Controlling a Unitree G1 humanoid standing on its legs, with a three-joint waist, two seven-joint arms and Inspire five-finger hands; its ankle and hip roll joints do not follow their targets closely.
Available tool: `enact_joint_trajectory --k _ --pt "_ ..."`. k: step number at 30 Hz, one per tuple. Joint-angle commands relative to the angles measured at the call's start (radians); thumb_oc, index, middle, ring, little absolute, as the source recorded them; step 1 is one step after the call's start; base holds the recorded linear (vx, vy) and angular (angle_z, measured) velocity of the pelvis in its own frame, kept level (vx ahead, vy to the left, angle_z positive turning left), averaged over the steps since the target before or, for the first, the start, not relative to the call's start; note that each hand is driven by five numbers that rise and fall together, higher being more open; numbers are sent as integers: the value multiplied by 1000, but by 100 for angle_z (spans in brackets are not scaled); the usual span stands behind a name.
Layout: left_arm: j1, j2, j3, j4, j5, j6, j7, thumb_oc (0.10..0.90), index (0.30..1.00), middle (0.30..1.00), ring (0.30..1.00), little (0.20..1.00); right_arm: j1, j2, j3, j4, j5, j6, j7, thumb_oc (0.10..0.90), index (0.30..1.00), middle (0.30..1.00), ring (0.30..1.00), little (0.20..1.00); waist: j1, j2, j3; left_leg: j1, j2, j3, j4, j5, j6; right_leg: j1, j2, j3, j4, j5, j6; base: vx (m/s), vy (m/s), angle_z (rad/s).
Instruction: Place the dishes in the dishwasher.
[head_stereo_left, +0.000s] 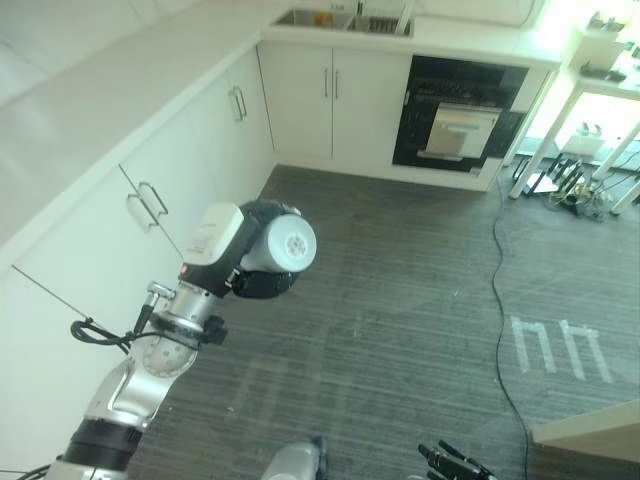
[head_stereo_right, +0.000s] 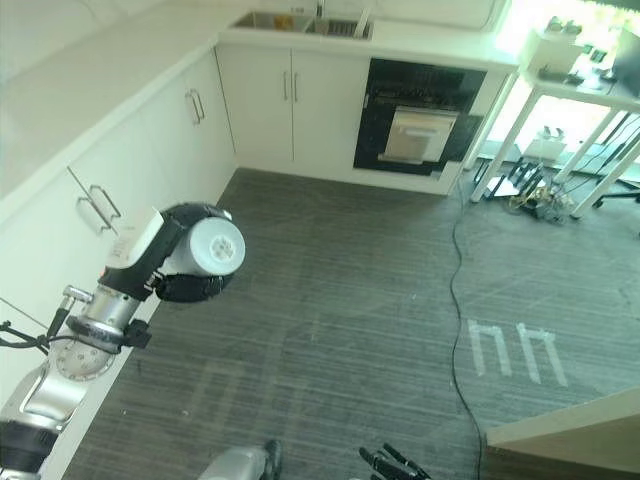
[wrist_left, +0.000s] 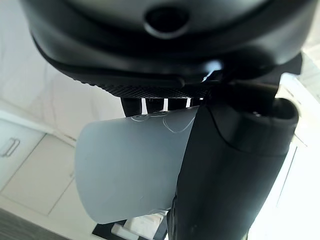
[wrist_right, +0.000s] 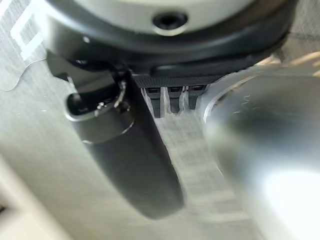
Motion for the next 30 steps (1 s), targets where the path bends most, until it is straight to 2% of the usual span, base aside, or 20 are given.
enact_joint_trajectory --k 1,3,4,5,7,9,12,14,15,17,18,20,21,22,23,24,26,27,28,30 --pt "-104 36 33 -108 -9 -69 103 400 300 300 300 300 7 -18 78 4 -65 -21 60 800 900 900 900 900 -43 28 -24 83 43 -72 -188 0 -71 52 180 -43 -333 211 -5 288 -62 -45" --pt "-110 48 34 -117 -16 -55 96 400 300 300 300 300 3 -21 88 -2 -54 -25 49 800 900 900 900 900 -60 18 -21 108 36 -61 -188 -26 -71 38 198 -56 -475 215 -14 353 -118 -45" --pt "-120 53 33 -123 -22 -32 89 400 300 300 300 300 -3 -23 99 3 -45 -26 39 800 900 900 900 900 -70 3 -19 137 27 -51 -188 -51 -76 11 178 -71 -585 220 -14 369 -145 5" --pt "-123 54 32 -124 -24 -27 86 400 300 300 300 300 -5 -24 102 6 -42 -25 38 800 900 900 900 900 -72 -3 -18 143 22 -48 -188 -56 -77 -4 168 -70 -585 211 -13 376 -151 11" --pt "-137 70 20 -121 -35 -4 89 400 300 300 300 300 -6 -27 97 21 -51 -31 41 800 900 900 900 900 -83 -35 -29 191 -10 -44 -188 -105 -78 -134 93 -55 -585 190 18 434 -167 -40" --pt "-137 82 18 -110 -45 -11 89 400 300 300 300 300 -3 -23 85 36 -58 -39 41 800 900 900 900 900 -84 -40 -47 215 -17 -47 -188 -137 -73 -182 69 -36 -585 196 32 482 -165 -18" --pt "-87 82 49 -103 -38 -42 96 400 300 300 300 300 3 -25 78 45 -50 -30 34 800 900 900 900 900 -74 -40 -82 261 2 -29 -188 -170 -82 -152 55 -59 -585 212 14 590 -250 -1" --pt "-63 68 56 -107 -41 -30 100 400 300 300 300 300 1 -34 87 51 -48 -27 21 800 900 900 900 900 -73 -27 -99 301 32 -32 -188 -175 -104 -126 82 -51 -585 196 -4 527 -244 -12" --pt "-52 63 59 -111 -41 -25 107 400 300 300 300 300 -3 -41 90 52 -52 -28 17 800 900 900 900 900 -72 -28 -108 314 40 -31 -188 -134 -119 -119 91 -47 -585 188 -18 523 -243 6" --pt "-21 51 76 -139 -34 -7 116 400 300 300 300 300 -8 -60 101 41 -70 -33 33 800 900 900 900 900 -50 -13 -115 360 89 -19 -188 59 -175 -67 130 -48 -585 137 -58 524 -297 6" --pt "-9 50 90 -153 -34 -2 111 400 300 300 300 300 -11 -70 109 33 -83 -42 42 800 900 900 900 900 -35 -29 -113 341 95 -20 -127 154 -193 -43 134 -32 -585 115 -77 495 -341 -33" --pt "0 54 104 -166 -49 5 93 400 300 300 300 300 -21 -86 113 30 -78 -55 46 800 900 900 900 900 -18 -41 -94 221 131 -5 117 211 -209 14 150 -29 -585 79 -115 390 -322 -49" --pt "-8 62 104 -164 -63 3 85 400 300 300 300 300 -23 -90 110 33 -67 -62 48 800 900 900 900 900 -14 -52 -88 158 149 5 202 213 -203 33 147 -26 -585 66 -128 246 -204 -17" --pt "-13 64 103 -161 -69 3 81 400 300 300 300 300 -23 -92 108 34 -63 -65 49 800 900 900 900 900 -14 -44 -83 134 158 -1 226 197 -201 45 157 -27 -585 59 -130 242 -116 -4" --pt "-30 75 103 -150 -88 -4 67 400 300 300 300 300 -26 -101 102 38 -52 -73 60 800 900 900 900 900 -8 -43 -70 66 142 -8 227 167 -180 71 165 -12 -585 44 -131 315 -20 -4" --pt "-38 85 104 -141 -102 -7 57 400 300 300 300 300 -32 -105 98 39 -56 -72 74 800 900 900 900 900 1 -42 -63 27 105 -10 158 137 -155 94 174 12 -585 30 -126 359 30 -11" --pt "-36 92 108 -130 -110 -14 58 400 300 300 300 300 -43 -102 97 45 -70 -80 76 800 900 900 900 900 5 -44 -62 18 81 26 8 135 -138 108 177 38 -585 10 -120 366 130 -25" --pt "-37 97 109 -128 -120 -11 58 400 300 300 300 300 -45 -101 97 49 -65 -102 73 800 900 900 900 900 9 -36 -55 16 69 34 -91 142 -142 127 186 50 -585 -8 -115 528 276 -80" --pt "-32 98 113 -134 -122 3 63 400 300 300 300 300 -51 -97 110 47 -41 -112 69 800 900 900 900 900 26 -3 -48 -74 54 -3 -188 157 -160 146 229 85 -585 -32 -104 542 298 -92" --pt "-6 78 123 -145 -88 16 73 400 300 300 300 300 -55 -87 122 42 -45 -107 62 800 900 900 900 900 53 35 -47 -211 69 -74 -188 203 -189 168 276 117 -585 -57 -106 552 279 -75"
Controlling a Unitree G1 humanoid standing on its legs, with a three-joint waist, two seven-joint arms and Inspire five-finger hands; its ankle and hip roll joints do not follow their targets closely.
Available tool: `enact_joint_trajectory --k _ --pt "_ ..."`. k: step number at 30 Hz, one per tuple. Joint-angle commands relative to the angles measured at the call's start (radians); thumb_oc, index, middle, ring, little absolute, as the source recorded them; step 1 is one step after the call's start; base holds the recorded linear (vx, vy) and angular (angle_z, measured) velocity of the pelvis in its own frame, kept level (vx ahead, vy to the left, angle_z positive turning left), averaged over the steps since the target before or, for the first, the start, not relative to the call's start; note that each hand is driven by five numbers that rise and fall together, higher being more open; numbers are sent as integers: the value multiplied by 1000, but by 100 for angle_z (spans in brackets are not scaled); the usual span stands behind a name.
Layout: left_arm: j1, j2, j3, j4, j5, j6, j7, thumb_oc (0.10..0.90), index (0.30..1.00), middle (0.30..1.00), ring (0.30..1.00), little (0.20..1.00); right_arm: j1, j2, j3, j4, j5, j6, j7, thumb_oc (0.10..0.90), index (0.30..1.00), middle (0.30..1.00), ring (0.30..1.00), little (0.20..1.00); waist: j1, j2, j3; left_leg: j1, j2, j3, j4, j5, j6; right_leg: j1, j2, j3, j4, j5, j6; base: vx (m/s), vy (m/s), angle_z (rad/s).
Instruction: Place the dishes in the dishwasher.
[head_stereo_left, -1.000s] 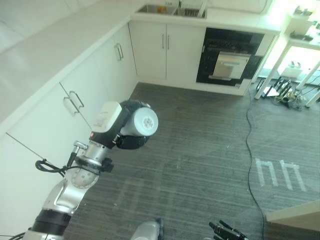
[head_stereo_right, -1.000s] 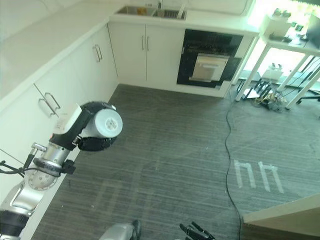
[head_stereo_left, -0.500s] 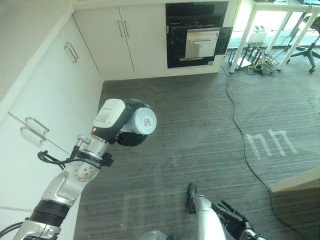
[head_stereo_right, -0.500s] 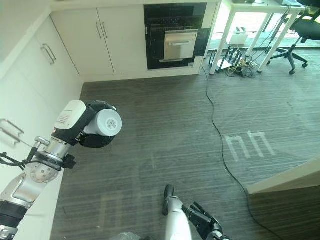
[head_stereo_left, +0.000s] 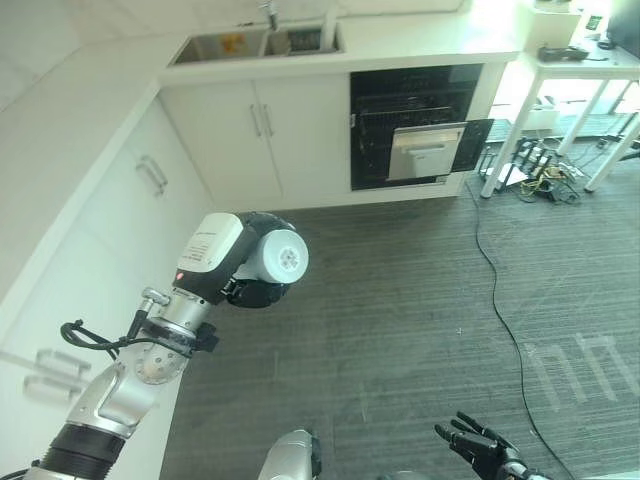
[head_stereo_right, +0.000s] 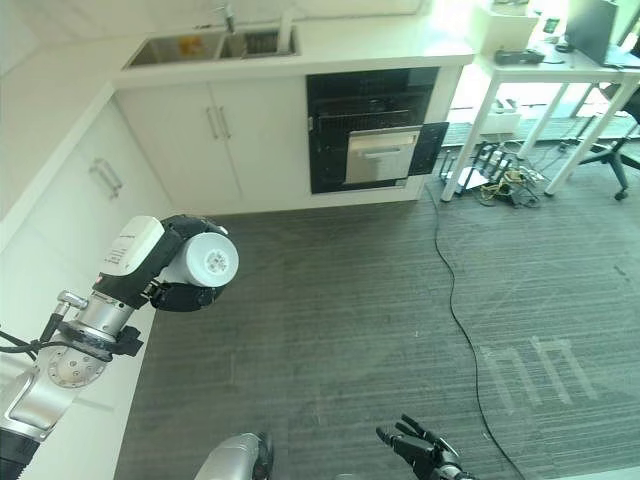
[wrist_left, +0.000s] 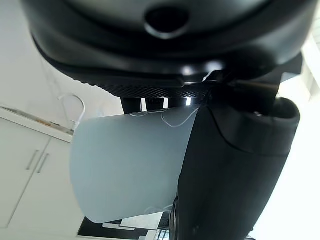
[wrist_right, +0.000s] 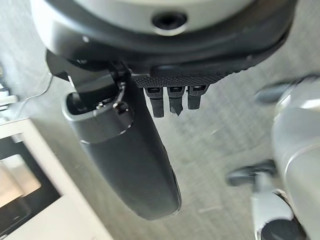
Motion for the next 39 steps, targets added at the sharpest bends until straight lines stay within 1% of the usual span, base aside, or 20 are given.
enact_joint_trajectory --k 1,4,6,8,10,12,13,15,16,18,19,22,26,29,30,32,34,35,37,39 --pt "-48 -31 143 -103 -21 -25 62 400 300 300 300 300 -9 5 9 -31 21 -26 21 800 900 900 900 900 38 63 -2 -101 41 -67 211 51 -26 -160 159 -10 24 28 38 465 226 -75" --pt "-8 -54 177 -74 -3 -72 81 400 300 300 300 300 -19 10 31 -35 12 -21 -3 800 900 900 900 900 53 67 -16 -98 43 -42 211 48 -15 -134 133 -18 24 3 48 434 280 -102" --pt "18 -78 191 -55 19 -108 78 400 300 300 300 300 -24 17 22 -32 15 -7 -24 800 900 900 900 900 72 53 -24 -61 -4 -78 211 22 13 -68 108 15 24 -16 65 419 195 -121" --pt "25 -80 194 -69 21 -120 50 400 300 300 300 300 -8 34 7 -43 11 -18 -13 800 900 900 900 900 73 44 -35 -16 -23 -81 211 -14 40 -11 93 -11 24 -6 69 425 166 -2" --pt "13 -68 178 -84 15 -108 37 400 300 300 300 300 4 59 2 -79 -25 -34 -5 800 900 900 900 900 53 59 -28 59 -36 -98 211 -50 79 8 60 -84 95 171 108 428 218 15" --pt "-7 -57 146 -78 17 -92 39 400 300 300 300 300 15 77 15 -118 -40 -53 9 800 900 900 900 900 29 80 -8 127 -42 -117 211 -84 118 -122 36 -117 345 284 128 341 202 2" --pt "-22 -48 113 -64 30 -76 66 400 300 300 300 300 14 86 34 -134 -46 -66 21 800 900 900 900 900 11 88 5 170 -45 -127 211 -107 129 -227 41 -115 443 305 125 294 102 -4" --pt "-38 -40 83 -51 42 -69 93 400 300 300 300 300 8 89 54 -145 -57 -79 34 800 900 900 900 900 -7 85 14 200 -56 -138 211 -134 135 -284 88 -118 398 275 121 305 -37 4" --pt "-51 -38 70 -54 47 -58 99 400 300 300 300 300 6 86 68 -158 -58 -81 35 800 900 900 900 900 -28 76 21 225 -72 -153 211 -159 137 -304 113 -110 266 275 116 366 -129 9" --pt "-66 -35 67 -61 44 -42 89 400 300 300 300 300 4 78 79 -169 -48 -74 34 800 900 900 900 900 -48 67 30 259 -81 -174 211 -190 137 -305 103 -111 90 285 107 390 -180 33" --pt "-75 -35 64 -63 42 -31 86 400 300 300 300 300 2 73 85 -168 -42 -74 32 800 900 900 900 900 -57 52 36 286 -96 -185 211 -212 135 -336 70 -102 24 289 116 431 -237 79" --pt "-101 -17 48 -61 14 -5 90 400 300 300 300 300 -6 64 83 -154 -58 -57 46 800 900 900 900 900 -76 19 25 348 -124 -236 211 -277 129 -494 -2 3 24 289 167 494 -278 12" --pt "-38 -19 86 -58 7 -50 96 400 300 300 300 300 -29 55 93 -140 -80 -32 53 800 900 900 900 900 -49 19 -1 409 -70 -220 211 -314 88 -448 -12 -49 24 293 144 523 -318 21" --pt "-2 -44 102 -93 10 -26 97 400 300 300 300 300 -43 40 111 -141 -116 -27 73 800 900 900 900 900 -38 21 -19 440 -12 -215 211 -270 54 -408 21 -43 24 257 109 430 -284 18" --pt "8 -56 111 -118 15 -9 94 400 300 300 300 300 -47 29 130 -146 -137 -28 96 800 900 900 900 900 -23 16 -23 457 17 -194 211 -144 29 -374 38 -45 24 225 87 383 -317 7" --pt "6 -60 115 -127 13 -7 92 400 300 300 300 300 -47 22 138 -145 -148 -36 111 800 900 900 900 900 -13 3 -21 439 31 -168 247 -42 13 -346 44 -36 24 202 75 337 -323 -27" --pt "-3 -62 115 -138 -1 -11 74 400 300 300 300 300 -47 15 141 -140 -151 -46 113 800 900 900 900 900 -8 -18 -10 315 64 -101 456 7 4 -303 42 -43 24 173 51 246 -340 -6" --pt "-13 -60 109 -140 -9 -12 63 400 300 300 300 300 -46 12 139 -139 -143 -47 110 800 900 900 900 900 -7 -24 -6 260 83 -81 530 13 4 -287 43 -52 24 163 38 218 -322 11" --pt "-48 -56 94 -127 -27 -15 38 400 300 300 300 300 -41 11 135 -129 -116 -59 111 800 900 900 900 900 1 -21 7 176 55 -63 544 -43 31 -244 50 -71 24 140 33 214 -165 32" --pt "-50 -52 97 -119 -30 -15 28 400 300 300 300 300 -47 12 131 -120 -124 -59 129 800 900 900 900 900 12 -14 3 183 -11 -46 365 -73 53 -229 64 -63 24 119 41 271 -21 22"
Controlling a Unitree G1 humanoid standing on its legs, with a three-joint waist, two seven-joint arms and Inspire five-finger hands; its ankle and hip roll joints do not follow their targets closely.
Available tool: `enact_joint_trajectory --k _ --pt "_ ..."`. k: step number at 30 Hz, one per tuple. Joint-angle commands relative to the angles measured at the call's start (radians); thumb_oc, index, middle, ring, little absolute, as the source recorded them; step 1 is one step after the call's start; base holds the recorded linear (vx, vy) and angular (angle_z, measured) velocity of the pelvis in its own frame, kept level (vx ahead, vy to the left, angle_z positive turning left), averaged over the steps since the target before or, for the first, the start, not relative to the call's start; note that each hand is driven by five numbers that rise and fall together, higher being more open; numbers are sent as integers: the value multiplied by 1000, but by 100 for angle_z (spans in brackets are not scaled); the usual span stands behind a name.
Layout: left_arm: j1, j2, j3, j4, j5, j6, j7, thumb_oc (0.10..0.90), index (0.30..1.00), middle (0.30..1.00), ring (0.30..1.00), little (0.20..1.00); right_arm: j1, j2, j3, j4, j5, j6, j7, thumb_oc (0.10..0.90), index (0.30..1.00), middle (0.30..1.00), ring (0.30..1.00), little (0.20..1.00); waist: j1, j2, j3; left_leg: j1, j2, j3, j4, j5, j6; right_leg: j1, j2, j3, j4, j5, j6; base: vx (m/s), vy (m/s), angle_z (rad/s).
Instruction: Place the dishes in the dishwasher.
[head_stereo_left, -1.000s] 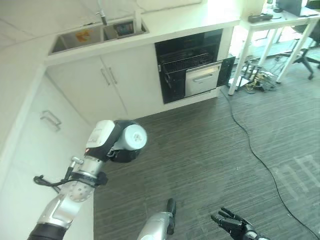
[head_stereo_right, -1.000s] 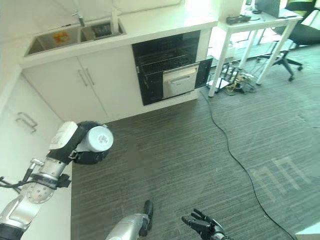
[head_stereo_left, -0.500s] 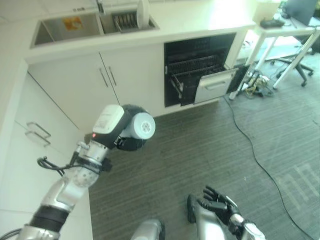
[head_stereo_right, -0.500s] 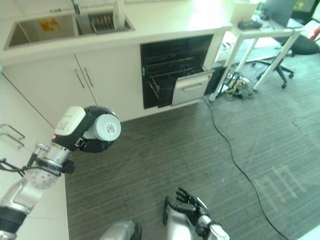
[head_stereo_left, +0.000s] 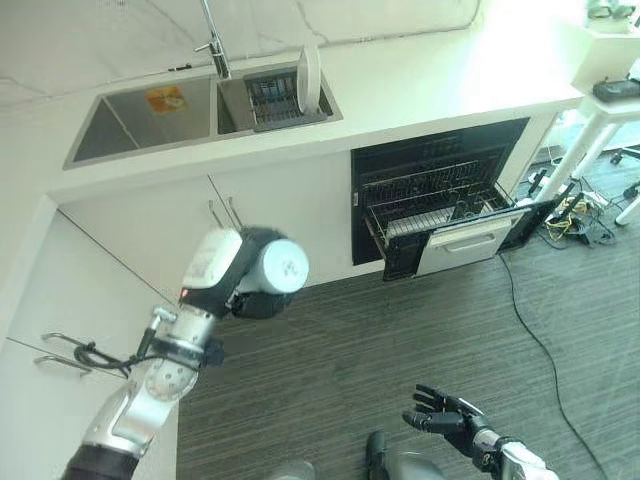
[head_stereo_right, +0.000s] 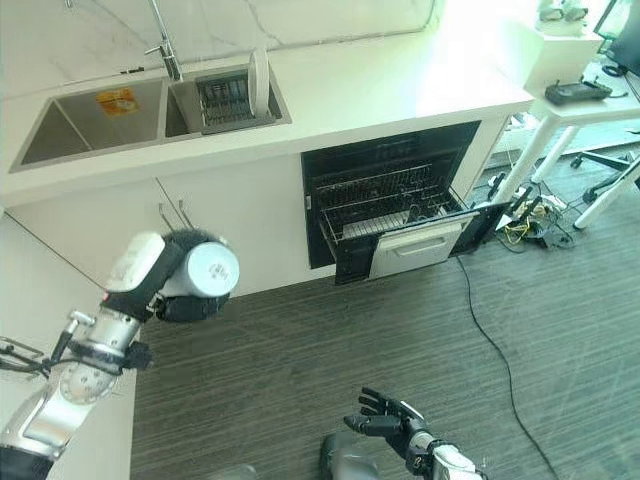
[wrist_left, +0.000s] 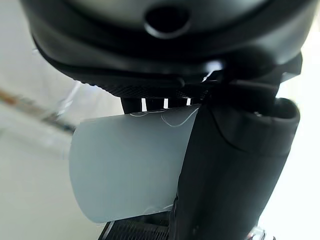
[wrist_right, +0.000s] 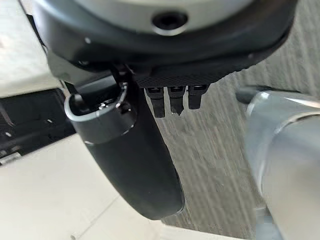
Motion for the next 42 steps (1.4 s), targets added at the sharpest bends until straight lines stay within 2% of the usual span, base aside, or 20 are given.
enact_joint_trajectory --k 1,2,6,8,9,11,15,20,22,23,25,27,28,29,31,34,37,38,40,42 --pt "-40 16 89 -46 -68 -49 26 400 300 300 300 300 11 -12 14 -21 -9 -48 63 800 900 900 900 900 -14 32 -39 131 -59 28 -412 64 30 -1 -18 70 -8 -59 186 284 20 -15" --pt "-46 16 87 -46 -72 -45 23 400 300 300 300 300 14 -9 20 -23 -12 -53 57 800 900 900 900 900 -12 42 -38 110 -72 44 -494 85 21 14 -3 70 -8 -76 186 229 37 -26" --pt "-45 -1 92 -51 -69 -44 13 400 300 300 300 300 9 5 42 -19 -15 -63 34 800 900 900 900 900 12 82 -41 -13 -86 -5 -494 98 1 45 45 85 -8 -111 186 219 62 0" --pt "-32 -12 99 -50 -66 -55 11 400 300 300 300 300 3 14 52 -16 -24 -69 28 800 900 900 900 900 18 88 -50 -24 -87 -3 -494 105 2 51 49 85 -8 -121 186 245 97 -59" --pt "-20 -21 108 -46 -62 -73 8 400 300 300 300 300 4 18 55 -26 -21 -60 21 800 900 900 900 900 14 87 -59 -10 -73 22 -494 86 10 55 46 76 -8 -128 190 304 181 -86" --pt "-16 -33 111 -51 -55 -66 8 400 300 300 300 300 14 24 56 -49 -16 -48 -9 800 900 900 900 900 6 90 -71 14 -63 27 -494 60 13 61 37 57 -8 -133 192 257 218 -19" --pt "-34 -8 102 -35 -53 -72 46 400 300 300 300 300 23 41 45 -70 -38 -51 -19 800 900 900 900 900 6 95 -70 63 -89 -30 -494 22 30 62 18 23 -8 -108 202 180 194 14" --pt "-33 -2 98 -33 -40 -86 46 400 300 300 300 300 19 60 45 -93 -25 -50 -27 800 900 900 900 900 18 100 -71 85 -95 -64 -494 -5 44 66 17 -13 -8 -96 209 64 53 34" --pt "-34 -4 95 -35 -27 -88 46 400 300 300 300 300 18 69 42 -107 -11 -41 -20 800 900 900 900 900 18 104 -73 85 -100 -72 -494 -15 61 80 19 -20 -8 -54 222 80 54 22" --pt "-33 -2 89 -36 -15 -90 49 400 300 300 300 300 20 76 39 -120 -7 -26 -9 800 900 900 900 900 11 111 -68 92 -106 -88 -494 -25 79 72 24 -15 17 5 238 75 42 15" --pt "-37 3 80 -31 -7 -87 61 400 300 300 300 300 19 82 42 -126 8 -3 15 800 900 900 900 900 0 114 -58 102 -112 -102 -494 -32 93 27 12 0 68 42 253 52 -31 27" --pt "-49 3 72 -30 1 -81 72 400 300 300 300 300 16 76 51 -120 -4 13 34 800 900 900 900 900 -16 120 -50 109 -108 -119 -494 -37 87 10 2 19 -8 12 240 40 -139 29" --pt "-64 10 61 -24 -5 -76 75 400 300 300 300 300 20 82 54 -111 4 6 41 800 900 900 900 900 -32 114 -43 130 -123 -137 -494 -58 96 -42 -25 50 -8 71 265 49 -166 34" --pt "-72 15 59 -11 -8 -80 77 400 300 300 300 300 22 77 59 -107 15 15 52 800 900 900 900 900 -41 114 -39 129 -121 -150 -494 -58 92 -47 -9 77 -8 43 257 58 -183 50" --pt "-70 13 60 2 1 -81 93 400 300 300 300 300 24 62 65 -97 14 23 87 800 900 900 900 900 -37 101 -48 113 -109 -129 -494 -45 72 -40 -6 67 -8 -19 240 2 -185 65" --pt "-63 3 69 -20 -15 -72 73 400 300 300 300 300 33 52 61 -75 12 30 108 800 900 900 900 900 -24 93 -77 83 -97 -111 -494 -36 42 -27 0 65 -8 -68 231 9 -127 60" --pt "-57 0 77 -41 -22 -66 53 400 300 300 300 300 37 47 60 -68 19 32 102 800 900 900 900 900 -18 93 -88 77 -92 -113 -494 -30 33 -19 4 67 -8 -85 225 6 -65 2" --pt "-49 -62 -43 121 -31 -201 99 400 300 300 300 300 56 -22 -86 35 108 -108 -119 800 900 900 900 900 -66 83 -56 139 -3 -83 -494 -57 -11 -37 -88 65 -8 -18 258 0 0 0" --pt "-69 -49 -52 119 -20 -172 115 400 300 300 300 300 51 -20 -87 40 73 -121 -118 800 900 900 900 900 -82 80 -60 154 5 -43 -494 -66 -5 -44 -94 73 -8 -9 266 0 70 17" --pt "-74 -36 -48 106 -32 -126 160 400 300 300 300 300 53 -13 -73 19 32 -122 -77 800 900 900 900 900 -84 71 -70 165 -13 -44 -494 -84 12 -61 -93 99 -8 1 275 32 145 -7"
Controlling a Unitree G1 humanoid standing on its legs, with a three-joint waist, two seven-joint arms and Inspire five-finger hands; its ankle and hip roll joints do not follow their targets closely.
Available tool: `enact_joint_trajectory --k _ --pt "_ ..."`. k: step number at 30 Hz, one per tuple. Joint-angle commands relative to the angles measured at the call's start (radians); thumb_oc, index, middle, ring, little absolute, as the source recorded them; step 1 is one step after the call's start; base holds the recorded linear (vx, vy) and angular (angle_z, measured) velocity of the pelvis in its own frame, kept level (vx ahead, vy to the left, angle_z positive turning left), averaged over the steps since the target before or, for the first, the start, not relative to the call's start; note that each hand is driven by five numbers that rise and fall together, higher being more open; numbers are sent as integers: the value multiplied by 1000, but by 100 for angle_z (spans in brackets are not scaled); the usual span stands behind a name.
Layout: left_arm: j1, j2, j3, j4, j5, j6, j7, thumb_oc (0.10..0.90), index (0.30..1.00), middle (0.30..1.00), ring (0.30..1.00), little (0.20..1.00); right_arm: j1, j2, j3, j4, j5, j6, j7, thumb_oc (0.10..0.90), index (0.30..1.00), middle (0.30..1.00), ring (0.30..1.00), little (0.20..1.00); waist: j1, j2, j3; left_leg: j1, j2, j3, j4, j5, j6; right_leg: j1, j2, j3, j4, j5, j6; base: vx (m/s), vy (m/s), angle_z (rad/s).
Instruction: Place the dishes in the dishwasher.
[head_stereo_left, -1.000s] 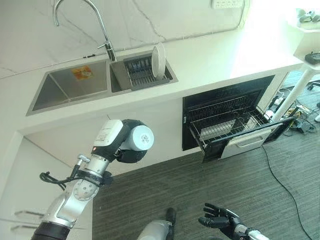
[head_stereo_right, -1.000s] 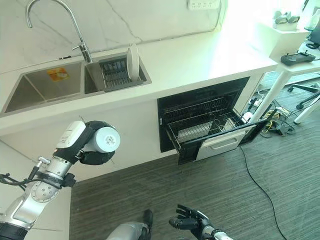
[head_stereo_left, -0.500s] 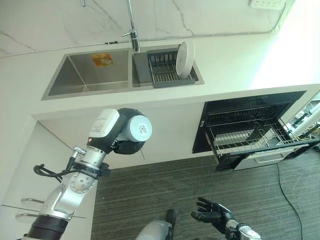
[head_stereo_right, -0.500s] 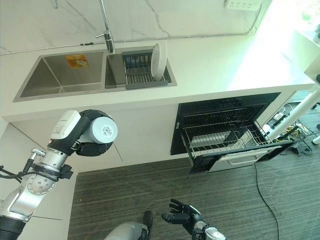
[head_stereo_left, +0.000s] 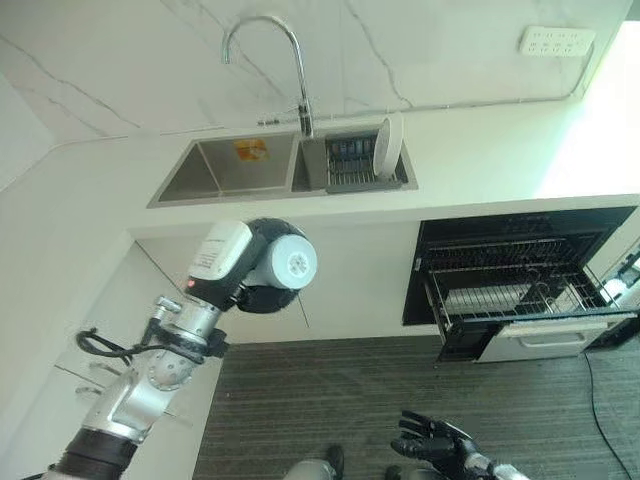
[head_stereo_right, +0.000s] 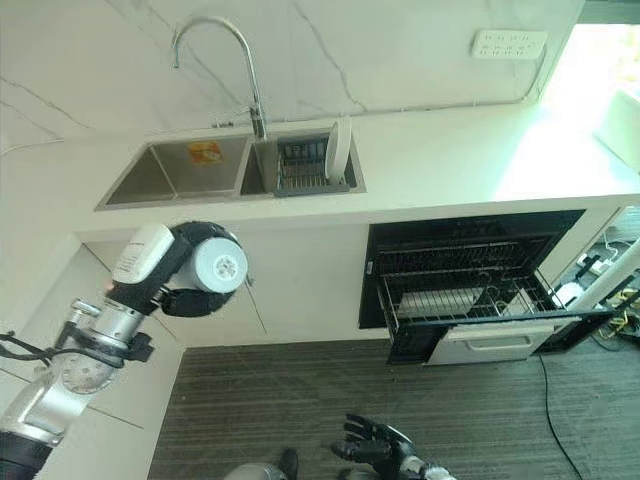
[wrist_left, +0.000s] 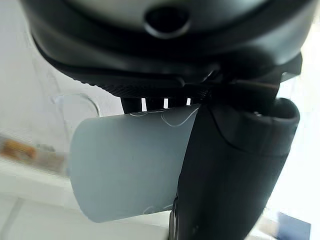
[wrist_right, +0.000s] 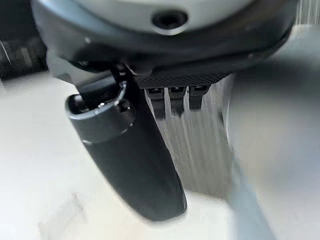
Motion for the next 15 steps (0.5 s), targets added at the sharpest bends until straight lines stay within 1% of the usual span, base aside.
enact_joint_trajectory --k 1,3,4,5,6,7,10,11,12,13,14,15 --pt "-61 -25 93 -33 -42 -17 159 400 300 300 300 300 7 -38 4 -81 -18 -55 46 800 900 900 900 900 -40 -30 46 77 32 -17 60 -254 -7 39 -93 40 -121 46 156 44 138 -48" --pt "-38 -30 113 -33 -46 -8 209 400 300 300 300 300 11 -39 22 -113 -95 -49 54 800 900 900 900 900 -32 -37 39 76 34 -3 60 -256 -6 40 -88 32 -121 40 155 14 94 -74" --pt "-26 -34 125 -32 -44 3 225 400 300 300 300 300 17 -40 45 -138 -152 -66 75 800 900 900 900 900 -25 -46 35 73 37 5 60 -255 -8 40 -84 17 -121 35 152 -4 20 -89" --pt "-14 -43 136 -34 -35 18 238 400 300 300 300 300 22 -41 75 -171 -204 -63 111 800 900 900 900 900 -13 -61 29 68 50 22 60 -252 -13 45 -92 -17 -121 31 151 -20 -86 -74" --pt "-5 -50 143 -37 13 34 240 400 300 300 300 300 22 -40 96 -201 -219 -53 128 800 900 900 900 900 2 -74 24 65 64 32 60 -248 -18 50 -115 -45 -121 34 158 -33 -327 -82" --pt "-9 -57 134 -52 67 40 220 400 300 300 300 300 20 -36 123 -246 -206 -15 138 800 900 900 900 900 11 -87 27 61 90 33 60 -238 -25 53 -147 -51 -121 43 170 -25 -437 -69" --pt "-28 -55 120 -72 101 41 196 400 300 300 300 300 14 -33 134 -272 -185 15 139 800 900 900 900 900 21 -95 47 60 135 27 60 -219 -44 52 -206 -47 -121 63 198 12 -460 -33" --pt "-38 -49 113 -78 116 46 195 400 300 300 300 300 9 -31 137 -276 -184 28 144 800 900 900 900 900 27 -96 56 61 162 24 60 -211 -60 43 -243 -45 -121 79 218 39 -603 -5" --pt "-47 -34 109 -83 116 49 200 400 300 300 300 300 5 -27 136 -272 -188 37 151 800 900 900 900 900 33 -94 63 65 202 21 60 -204 -84 19 -297 -43 -121 112 238 64 -711 -6" --pt "-55 -19 109 -88 109 54 200 400 300 300 300 300 3 -24 133 -267 -187 35 161 800 900 900 900 900 37 -92 67 65 229 14 60 -203 -98 -2 -333 -39 -121 138 252 135 -922 -22" --pt "-64 6 109 -96 85 71 199 400 300 300 300 300 1 -20 120 -262 -188 -10 183 800 900 900 900 900 45 -88 70 66 260 -5 60 -206 -119 -28 -369 -30 -121 169 264 172 -910 -34" --pt "-59 18 116 -105 68 77 195 400 300 300 300 300 -3 -21 114 -267 -184 -28 192 800 900 900 900 900 50 -84 74 70 290 -18 60 -201 -136 -34 -378 -35 -121 174 266 192 -891 -39"
